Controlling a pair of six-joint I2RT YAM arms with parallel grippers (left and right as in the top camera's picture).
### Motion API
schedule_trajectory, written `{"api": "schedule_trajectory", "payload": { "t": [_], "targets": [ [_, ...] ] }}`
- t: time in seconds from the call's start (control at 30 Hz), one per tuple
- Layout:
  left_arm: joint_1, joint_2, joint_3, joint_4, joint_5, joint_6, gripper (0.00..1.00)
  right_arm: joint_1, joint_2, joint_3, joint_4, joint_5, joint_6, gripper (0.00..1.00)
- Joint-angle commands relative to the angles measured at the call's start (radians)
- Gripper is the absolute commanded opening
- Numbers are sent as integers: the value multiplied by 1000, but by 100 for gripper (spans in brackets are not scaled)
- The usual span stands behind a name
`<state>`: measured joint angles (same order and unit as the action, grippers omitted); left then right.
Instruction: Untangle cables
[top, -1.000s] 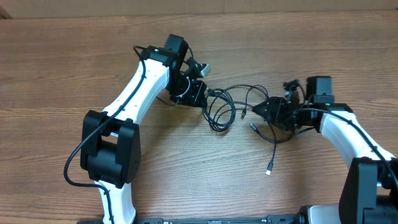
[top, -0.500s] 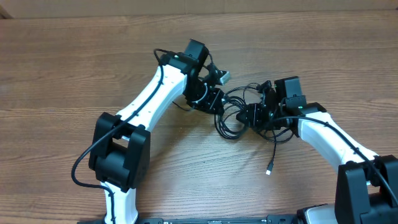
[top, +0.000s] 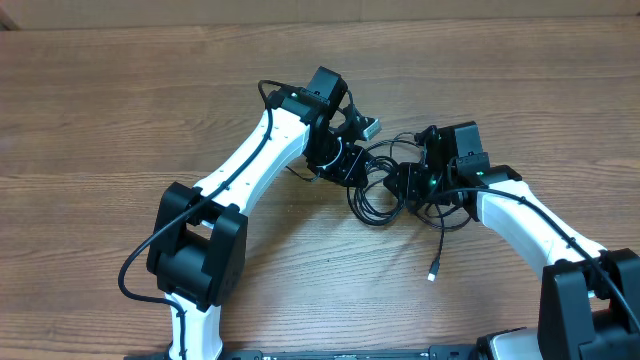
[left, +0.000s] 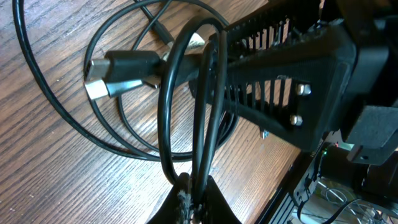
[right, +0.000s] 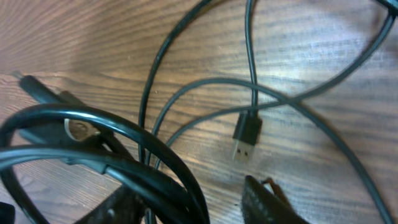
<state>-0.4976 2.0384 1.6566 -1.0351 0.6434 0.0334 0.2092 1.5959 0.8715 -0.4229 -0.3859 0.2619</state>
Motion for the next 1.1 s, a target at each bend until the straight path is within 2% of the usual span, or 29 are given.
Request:
{"api": "schedule_trajectory", "payload": {
  "t": [0.0,0.13,0.3,0.43,0.6,0.87,0.97,1.07],
  "targets": [
    [-3,-17,3,1,3,4,4,-4,3,21,26,11,-1,39],
    [-3,-17,3,3,0,5,4,-4,3,21,35,10,-1,22],
    [-3,-17,3,20,-105,-24,4,-4,3,21,-7,-95,-3,15],
    [-2,-17,3,42,-232,-69,4,-5,2,21,-32,-297,-59,13],
    [1,-17,3,59,-270,-86,4,-35,-2,21,-34,-538,-89,13],
    [1,-17,3,68,-270,-86,5,-65,-2,21,-35,-657,-89,13],
    [1,-17,3,69,-270,-86,17,-65,-2,21,-35,-673,-89,12],
    [1,-17,3,71,-269,-86,20,-65,-2,21,-35,-668,-89,11]
  ]
}}
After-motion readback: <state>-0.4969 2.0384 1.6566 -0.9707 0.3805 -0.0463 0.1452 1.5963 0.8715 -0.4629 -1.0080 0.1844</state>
